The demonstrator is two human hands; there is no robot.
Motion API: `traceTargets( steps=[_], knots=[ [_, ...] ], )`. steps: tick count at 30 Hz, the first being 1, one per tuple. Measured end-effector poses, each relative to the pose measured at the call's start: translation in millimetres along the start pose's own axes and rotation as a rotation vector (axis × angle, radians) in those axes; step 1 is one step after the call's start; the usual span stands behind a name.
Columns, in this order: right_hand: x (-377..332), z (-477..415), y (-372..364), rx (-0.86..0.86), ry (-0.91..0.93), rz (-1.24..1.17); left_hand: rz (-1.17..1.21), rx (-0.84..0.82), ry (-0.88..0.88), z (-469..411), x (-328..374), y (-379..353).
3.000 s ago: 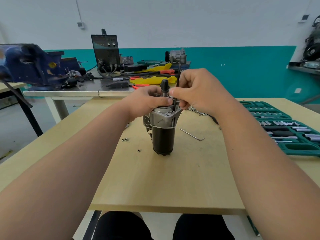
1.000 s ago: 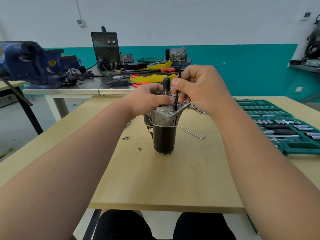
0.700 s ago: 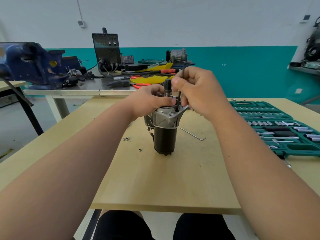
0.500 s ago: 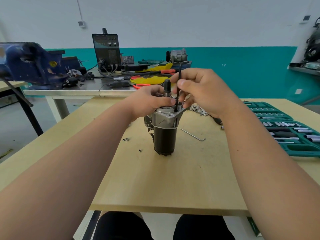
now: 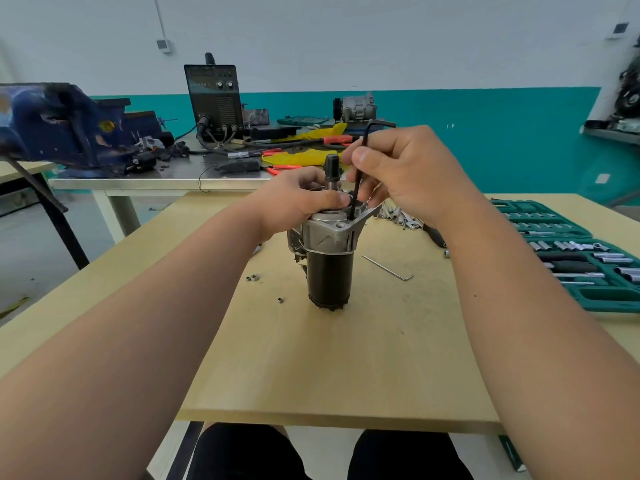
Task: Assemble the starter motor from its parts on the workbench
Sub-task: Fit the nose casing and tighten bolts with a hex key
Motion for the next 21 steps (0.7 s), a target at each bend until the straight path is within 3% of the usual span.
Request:
traceTargets(
  steps=[4,9,12,16,21],
  knots=[
    [-3.4,3.7,-7.5,0.216,0.098,0.243,0.031,0.012,-0.045,8.0,5.0,-4.2],
    [-2.5,12.1,-15.6,0.418,0.119,0.244,0.011,0.023,-0.057,10.4,12.2,-7.5],
    [2.8,6.0,-13.2,0.305,0.066,0.165,-0.019,0.020,-0.045,8.7,11.0,-5.6],
    [1.7,-3.7,-6.8,0.104,0.105,-0.122,-0.050,0.018,-0.043,8.9,10.5,-4.6],
    [-9.3,-15.3,0.7,-0.019,0.123,-0.176,-0.060,-0.001,-0.042,10.1,12.6,-5.3]
  ],
)
Point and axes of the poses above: each hand's wrist, its own z-axis away from the middle knuckle, its own y-axis out of the back of the hand, x = y × z, the point moved 5 cm from there along -z, towards the middle knuckle, and after that the axes turned 1 degree about -y, right-handed, at the moved point
